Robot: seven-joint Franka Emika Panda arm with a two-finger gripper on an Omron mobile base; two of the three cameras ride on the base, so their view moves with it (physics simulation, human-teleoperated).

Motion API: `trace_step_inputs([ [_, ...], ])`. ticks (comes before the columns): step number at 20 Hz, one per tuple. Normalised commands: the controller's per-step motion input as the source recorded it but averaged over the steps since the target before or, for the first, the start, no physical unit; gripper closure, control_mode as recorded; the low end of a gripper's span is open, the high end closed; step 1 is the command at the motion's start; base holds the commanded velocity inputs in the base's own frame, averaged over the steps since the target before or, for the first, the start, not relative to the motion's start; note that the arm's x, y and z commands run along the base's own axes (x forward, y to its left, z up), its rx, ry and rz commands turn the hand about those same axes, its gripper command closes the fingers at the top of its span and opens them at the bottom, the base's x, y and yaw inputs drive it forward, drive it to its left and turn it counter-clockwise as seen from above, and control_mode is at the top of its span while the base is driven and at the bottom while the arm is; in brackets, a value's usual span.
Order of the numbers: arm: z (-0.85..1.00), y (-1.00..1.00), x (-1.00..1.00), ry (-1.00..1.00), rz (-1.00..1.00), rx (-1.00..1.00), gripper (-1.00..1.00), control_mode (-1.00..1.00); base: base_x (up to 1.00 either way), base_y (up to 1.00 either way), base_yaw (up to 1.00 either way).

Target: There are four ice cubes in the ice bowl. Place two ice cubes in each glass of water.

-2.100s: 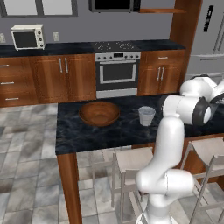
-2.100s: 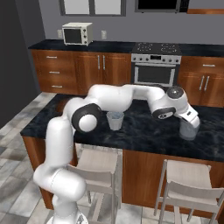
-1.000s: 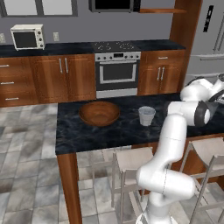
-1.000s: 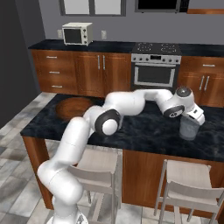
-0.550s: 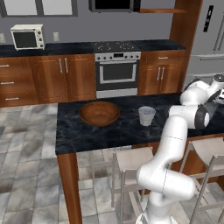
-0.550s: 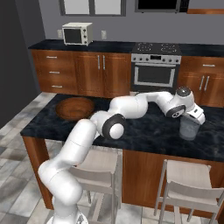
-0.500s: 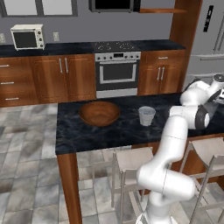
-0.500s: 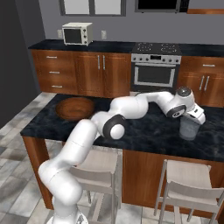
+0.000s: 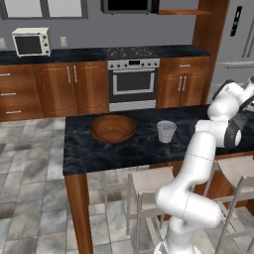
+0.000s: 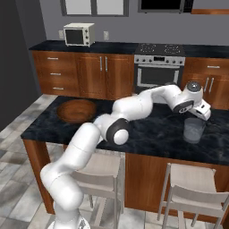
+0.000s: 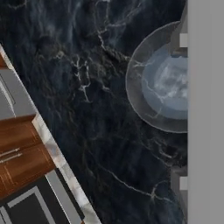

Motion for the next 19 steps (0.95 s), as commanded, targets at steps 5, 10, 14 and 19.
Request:
trace_step_inputs([
  [5,0.04,1.00,-0.58,-0.31,0.10,0.00,-1.00,-1.00,0.00,0.00,0.00],
  [10,0.00,1.00,-0.98,-0.41,0.09,-0.07,-1.00,-1.00,0.00,0.00,0.00],
  [14,0.00,1.00,-0.90,-0.29,0.14,-0.18,-1.00,-1.00,0.00,0.00,0.00],
  [19,0.11,1.00,-0.89,-0.07,0.23,-0.32,-1.00,-1.00,0.00,0.00,0.00],
])
